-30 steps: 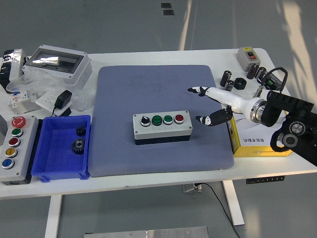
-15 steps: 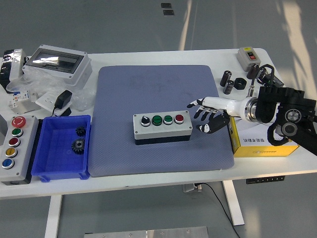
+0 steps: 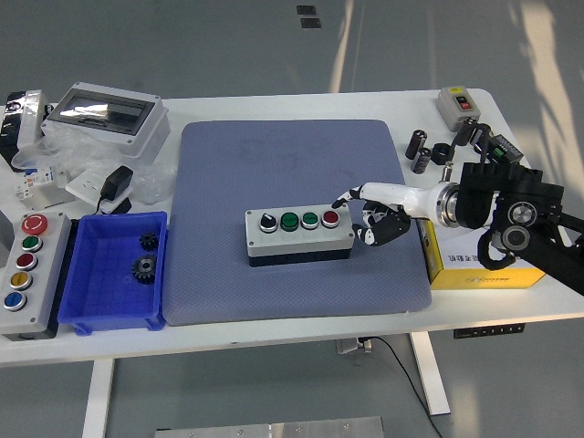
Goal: Pick up the button,place it on the desk,press the button,press the button
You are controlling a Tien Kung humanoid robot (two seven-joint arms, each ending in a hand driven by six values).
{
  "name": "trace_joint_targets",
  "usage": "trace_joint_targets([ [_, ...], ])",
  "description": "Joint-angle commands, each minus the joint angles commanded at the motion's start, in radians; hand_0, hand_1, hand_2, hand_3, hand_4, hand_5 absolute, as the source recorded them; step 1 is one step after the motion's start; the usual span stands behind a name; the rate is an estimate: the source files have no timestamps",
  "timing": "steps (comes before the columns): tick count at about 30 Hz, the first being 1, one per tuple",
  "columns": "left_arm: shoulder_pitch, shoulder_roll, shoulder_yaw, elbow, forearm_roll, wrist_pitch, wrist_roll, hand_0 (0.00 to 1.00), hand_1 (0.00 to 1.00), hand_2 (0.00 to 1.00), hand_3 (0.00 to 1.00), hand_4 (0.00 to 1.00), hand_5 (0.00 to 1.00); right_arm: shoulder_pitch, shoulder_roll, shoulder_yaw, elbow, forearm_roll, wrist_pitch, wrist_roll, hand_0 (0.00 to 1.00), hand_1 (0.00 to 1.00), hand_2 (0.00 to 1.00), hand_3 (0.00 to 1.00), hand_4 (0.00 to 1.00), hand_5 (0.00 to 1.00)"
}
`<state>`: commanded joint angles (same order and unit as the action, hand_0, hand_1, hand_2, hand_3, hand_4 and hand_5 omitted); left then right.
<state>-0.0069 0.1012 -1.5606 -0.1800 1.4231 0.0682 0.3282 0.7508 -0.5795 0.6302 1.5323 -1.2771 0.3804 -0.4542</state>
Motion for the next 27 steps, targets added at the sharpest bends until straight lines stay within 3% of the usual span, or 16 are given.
trace_joint_targets([
  [15, -0.002, 0.0, -0.003, 0.0, 0.005, 0.0, -0.001, 0.635, 0.592, 0.54, 0.586, 0.594, 0.197, -0.003, 0.017, -0.042, -0.015, 0.0, -0.008, -0.001, 0.002, 0.089, 0.203, 0.852, 0.233, 0.007],
  [22, -0.003, -0.001, -0.001, 0.0, 0.003, -0.001, -0.002, 0.635, 0.591, 0.54, 0.586, 0.594, 0.198, -0.006, 0.032, -0.061, -0.048, -0.006, -0.039, 0.006, 0.002, 0.088, 0.201, 0.838, 0.238, 0.007],
  [27, -0.002, -0.002, 0.0, 0.0, 0.0, 0.0, -0.002, 0.635, 0.593, 0.54, 0.587, 0.595, 0.199, -0.019, 0.019, -0.011, -0.008, 0.024, -0.041, 0.029, 0.002, 0.086, 0.201, 0.83, 0.237, 0.007],
])
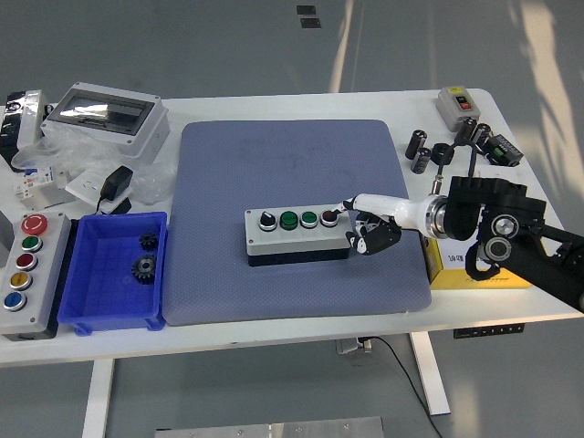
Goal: Pick up the button,place it on the desk,press the button,press the button
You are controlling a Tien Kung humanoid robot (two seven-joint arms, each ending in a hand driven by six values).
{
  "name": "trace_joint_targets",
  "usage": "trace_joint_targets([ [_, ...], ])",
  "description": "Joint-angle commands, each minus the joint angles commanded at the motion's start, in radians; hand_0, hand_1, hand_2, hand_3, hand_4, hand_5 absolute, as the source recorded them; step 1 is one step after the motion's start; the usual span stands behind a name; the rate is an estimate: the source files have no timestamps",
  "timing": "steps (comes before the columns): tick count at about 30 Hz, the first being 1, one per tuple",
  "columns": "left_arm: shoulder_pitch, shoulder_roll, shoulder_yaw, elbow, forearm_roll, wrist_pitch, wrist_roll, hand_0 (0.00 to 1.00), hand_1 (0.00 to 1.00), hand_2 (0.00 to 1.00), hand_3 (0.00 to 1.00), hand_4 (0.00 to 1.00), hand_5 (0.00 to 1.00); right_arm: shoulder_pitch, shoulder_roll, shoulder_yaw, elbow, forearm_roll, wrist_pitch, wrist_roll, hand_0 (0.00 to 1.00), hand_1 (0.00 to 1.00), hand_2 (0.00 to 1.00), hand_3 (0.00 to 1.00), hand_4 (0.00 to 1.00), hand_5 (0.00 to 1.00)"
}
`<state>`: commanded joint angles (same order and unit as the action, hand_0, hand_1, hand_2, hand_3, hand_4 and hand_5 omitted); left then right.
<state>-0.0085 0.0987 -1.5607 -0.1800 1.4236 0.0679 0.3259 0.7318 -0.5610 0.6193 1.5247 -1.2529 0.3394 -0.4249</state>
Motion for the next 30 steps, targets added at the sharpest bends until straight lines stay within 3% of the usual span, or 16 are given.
trace_joint_targets([
  [7, 0.007, -0.001, 0.002, 0.0, -0.005, 0.001, -0.001, 0.634, 0.591, 0.54, 0.587, 0.596, 0.199, -0.088, -0.039, 0.169, 0.123, 0.064, 0.122, -0.019, 0.002, 0.086, 0.199, 0.823, 0.235, 0.005],
  [9, 0.009, -0.002, 0.002, 0.0, -0.005, 0.001, -0.001, 0.634, 0.591, 0.54, 0.587, 0.596, 0.199, -0.127, -0.023, 0.226, 0.138, 0.061, 0.149, -0.023, 0.002, 0.086, 0.199, 0.823, 0.235, 0.005],
  [11, 0.01, -0.004, 0.003, 0.0, -0.005, 0.0, -0.003, 0.634, 0.591, 0.54, 0.587, 0.596, 0.199, -0.175, 0.013, 0.292, 0.145, 0.033, 0.14, -0.007, 0.002, 0.086, 0.199, 0.823, 0.235, 0.005],
  [14, 0.013, -0.01, 0.006, 0.0, -0.008, 0.0, -0.005, 0.634, 0.593, 0.54, 0.587, 0.597, 0.2, -0.255, 0.076, 0.397, 0.124, -0.027, 0.054, 0.061, 0.002, 0.085, 0.198, 0.801, 0.238, 0.003],
  [17, 0.017, -0.019, 0.011, 0.0, -0.012, -0.001, -0.007, 0.634, 0.593, 0.54, 0.587, 0.597, 0.2, -0.346, 0.157, 0.504, 0.066, -0.071, -0.07, 0.178, 0.002, 0.085, 0.198, 0.801, 0.238, 0.003],
  [18, 0.018, -0.021, 0.011, 0.0, -0.011, -0.001, -0.007, 0.634, 0.593, 0.54, 0.587, 0.597, 0.201, -0.371, 0.18, 0.531, 0.049, -0.08, -0.106, 0.214, 0.002, 0.082, 0.207, 0.79, 0.285, 0.067],
  [20, 0.018, -0.023, 0.008, 0.0, -0.006, -0.002, -0.008, 0.634, 0.593, 0.54, 0.587, 0.597, 0.201, -0.424, 0.23, 0.588, 0.019, -0.095, -0.19, 0.298, 0.002, 0.082, 0.207, 0.79, 0.285, 0.067],
  [23, 0.016, -0.022, -0.005, 0.0, 0.009, -0.002, -0.007, 0.634, 0.593, 0.54, 0.587, 0.597, 0.201, -0.493, 0.286, 0.653, 0.005, -0.116, -0.31, 0.412, 0.002, 0.082, 0.207, 0.79, 0.285, 0.067],
  [24, 0.014, -0.022, -0.01, 0.0, 0.013, -0.001, -0.007, 0.634, 0.592, 0.54, 0.586, 0.596, 0.202, -0.509, 0.293, 0.662, 0.005, -0.114, -0.34, 0.44, 0.002, 0.077, 0.25, 0.751, 0.444, 0.22],
  [29, 0.007, -0.021, -0.029, 0.0, 0.033, -0.001, -0.003, 0.634, 0.592, 0.54, 0.586, 0.596, 0.202, -0.572, 0.316, 0.664, -0.006, -0.061, -0.528, 0.595, 0.002, 0.077, 0.25, 0.751, 0.444, 0.22],
  [30, 0.006, -0.02, -0.028, 0.0, 0.031, -0.002, -0.004, 0.634, 0.593, 0.541, 0.587, 0.597, 0.201, -0.575, 0.318, 0.659, -0.011, -0.046, -0.558, 0.62, 0.202, 0.36, 0.512, 0.716, 0.616, 0.307],
])
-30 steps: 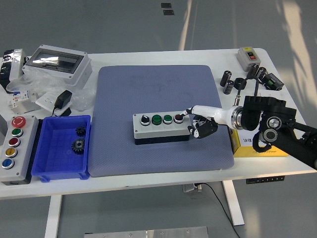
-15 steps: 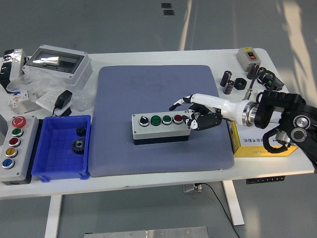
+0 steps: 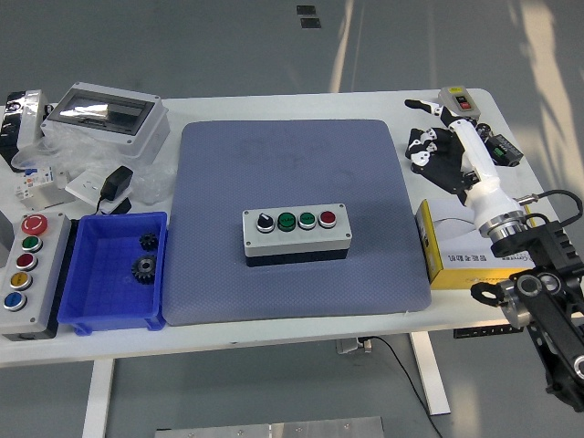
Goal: Pick up the button,place it on the desk,press the button,press the button
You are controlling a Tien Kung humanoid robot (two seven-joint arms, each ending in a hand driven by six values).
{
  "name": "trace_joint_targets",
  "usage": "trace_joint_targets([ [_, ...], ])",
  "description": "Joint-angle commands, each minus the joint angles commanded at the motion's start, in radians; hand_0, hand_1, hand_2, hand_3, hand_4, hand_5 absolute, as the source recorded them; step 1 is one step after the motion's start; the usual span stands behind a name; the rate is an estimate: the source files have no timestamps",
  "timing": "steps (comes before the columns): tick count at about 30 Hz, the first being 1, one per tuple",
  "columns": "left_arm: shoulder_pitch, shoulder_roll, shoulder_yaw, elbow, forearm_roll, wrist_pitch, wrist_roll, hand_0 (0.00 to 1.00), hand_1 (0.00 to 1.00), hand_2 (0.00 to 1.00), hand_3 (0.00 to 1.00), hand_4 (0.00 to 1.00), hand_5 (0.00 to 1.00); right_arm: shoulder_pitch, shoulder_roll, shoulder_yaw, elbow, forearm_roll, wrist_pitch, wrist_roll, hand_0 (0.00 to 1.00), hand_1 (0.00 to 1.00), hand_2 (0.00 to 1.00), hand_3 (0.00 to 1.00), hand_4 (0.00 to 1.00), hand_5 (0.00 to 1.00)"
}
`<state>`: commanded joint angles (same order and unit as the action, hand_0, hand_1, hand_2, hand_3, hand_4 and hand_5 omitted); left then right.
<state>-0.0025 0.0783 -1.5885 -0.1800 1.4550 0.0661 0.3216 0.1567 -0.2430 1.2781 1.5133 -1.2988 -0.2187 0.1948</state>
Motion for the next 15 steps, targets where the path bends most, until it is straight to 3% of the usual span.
trace_joint_targets([
  [5, -0.002, 0.018, 0.016, 0.0, -0.033, 0.004, -0.008, 0.634, 0.593, 0.541, 0.587, 0.597, 0.201, -0.006, 0.002, -0.013, -0.038, 0.108, -0.12, 0.117, 0.202, 0.36, 0.512, 0.716, 0.616, 0.307],
  [6, -0.002, 0.022, 0.018, 0.0, -0.038, 0.005, -0.009, 0.634, 0.594, 0.541, 0.587, 0.597, 0.201, -0.006, 0.001, -0.013, -0.046, 0.133, -0.134, 0.138, 0.604, 0.68, 0.695, 0.721, 0.728, 0.45],
  [11, -0.003, 0.037, 0.024, 0.0, -0.053, 0.009, -0.01, 0.634, 0.594, 0.541, 0.587, 0.597, 0.201, -0.019, -0.006, -0.011, -0.069, 0.245, -0.136, 0.187, 0.604, 0.68, 0.695, 0.721, 0.728, 0.45],
  [12, -0.003, 0.038, 0.025, 0.0, -0.053, 0.008, -0.01, 0.634, 0.594, 0.541, 0.587, 0.598, 0.201, -0.023, -0.007, -0.011, -0.07, 0.268, -0.133, 0.19, 0.695, 0.723, 0.732, 0.711, 0.726, 0.479],
  [15, -0.004, 0.037, 0.026, 0.0, -0.054, 0.007, -0.011, 0.634, 0.594, 0.541, 0.587, 0.598, 0.201, -0.028, -0.011, -0.012, -0.07, 0.322, -0.118, 0.192, 0.695, 0.723, 0.732, 0.711, 0.726, 0.479],
])
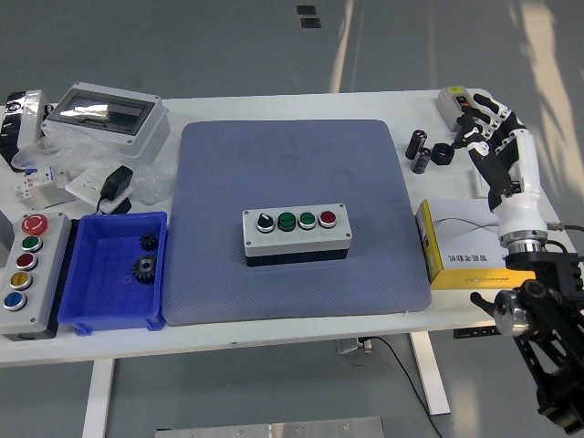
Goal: Pick up the button,place it on the desk,press the button,press the button
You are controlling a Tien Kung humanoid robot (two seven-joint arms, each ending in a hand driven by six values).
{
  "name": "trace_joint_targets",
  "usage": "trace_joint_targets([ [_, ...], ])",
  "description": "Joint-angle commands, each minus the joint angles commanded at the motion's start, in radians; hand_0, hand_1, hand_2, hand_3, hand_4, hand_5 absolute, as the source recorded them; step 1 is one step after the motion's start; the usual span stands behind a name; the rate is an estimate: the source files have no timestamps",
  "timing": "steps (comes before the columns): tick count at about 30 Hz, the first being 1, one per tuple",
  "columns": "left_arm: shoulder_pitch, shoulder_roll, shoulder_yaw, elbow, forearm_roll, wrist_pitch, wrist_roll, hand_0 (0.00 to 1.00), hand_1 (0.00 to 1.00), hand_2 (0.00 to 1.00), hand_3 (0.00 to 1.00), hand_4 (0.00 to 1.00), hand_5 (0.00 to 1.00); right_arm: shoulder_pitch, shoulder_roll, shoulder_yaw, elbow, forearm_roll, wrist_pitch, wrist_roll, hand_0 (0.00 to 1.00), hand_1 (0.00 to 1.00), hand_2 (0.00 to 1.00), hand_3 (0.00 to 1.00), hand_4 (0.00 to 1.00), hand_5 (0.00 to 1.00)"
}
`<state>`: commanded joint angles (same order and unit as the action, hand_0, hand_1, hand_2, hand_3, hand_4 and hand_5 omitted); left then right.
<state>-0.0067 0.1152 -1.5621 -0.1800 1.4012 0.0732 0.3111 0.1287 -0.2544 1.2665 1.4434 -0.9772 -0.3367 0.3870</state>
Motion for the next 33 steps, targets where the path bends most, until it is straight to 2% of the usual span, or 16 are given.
trace_joint_targets([
  [6, -0.003, 0.001, 0.002, 0.0, 0.004, -0.003, -0.001, 0.634, 0.595, 0.542, 0.589, 0.599, 0.2, 0.003, -0.009, 0.0, 0.008, 0.057, 0.03, -0.01, 0.709, 0.726, 0.734, 0.708, 0.731, 0.486],
  [14, -0.007, 0.013, -0.007, 0.0, 0.025, -0.008, -0.002, 0.634, 0.595, 0.542, 0.588, 0.605, 0.204, -0.005, -0.019, 0.01, 0.031, 0.046, 0.032, -0.01, 0.72, 0.72, 0.728, 0.693, 0.737, 0.489],
  [15, -0.008, 0.015, -0.008, 0.0, 0.028, -0.009, -0.002, 0.635, 0.596, 0.542, 0.587, 0.609, 0.202, -0.007, -0.02, 0.014, 0.032, 0.046, 0.032, -0.01, 0.718, 0.718, 0.726, 0.689, 0.755, 0.512],
  [25, -0.04, 0.039, -0.027, 0.0, 0.084, -0.023, -0.002, 0.635, 0.597, 0.544, 0.591, 0.612, 0.203, -0.023, -0.022, 0.092, 0.047, 0.041, 0.033, -0.004, 0.721, 0.719, 0.727, 0.687, 0.759, 0.52],
  [33, -0.04, 0.04, -0.027, 0.0, 0.09, -0.025, -0.001, 0.635, 0.597, 0.544, 0.591, 0.616, 0.203, -0.035, -0.018, 0.14, 0.055, 0.035, 0.034, -0.004, 0.732, 0.721, 0.731, 0.687, 0.763, 0.526],
])
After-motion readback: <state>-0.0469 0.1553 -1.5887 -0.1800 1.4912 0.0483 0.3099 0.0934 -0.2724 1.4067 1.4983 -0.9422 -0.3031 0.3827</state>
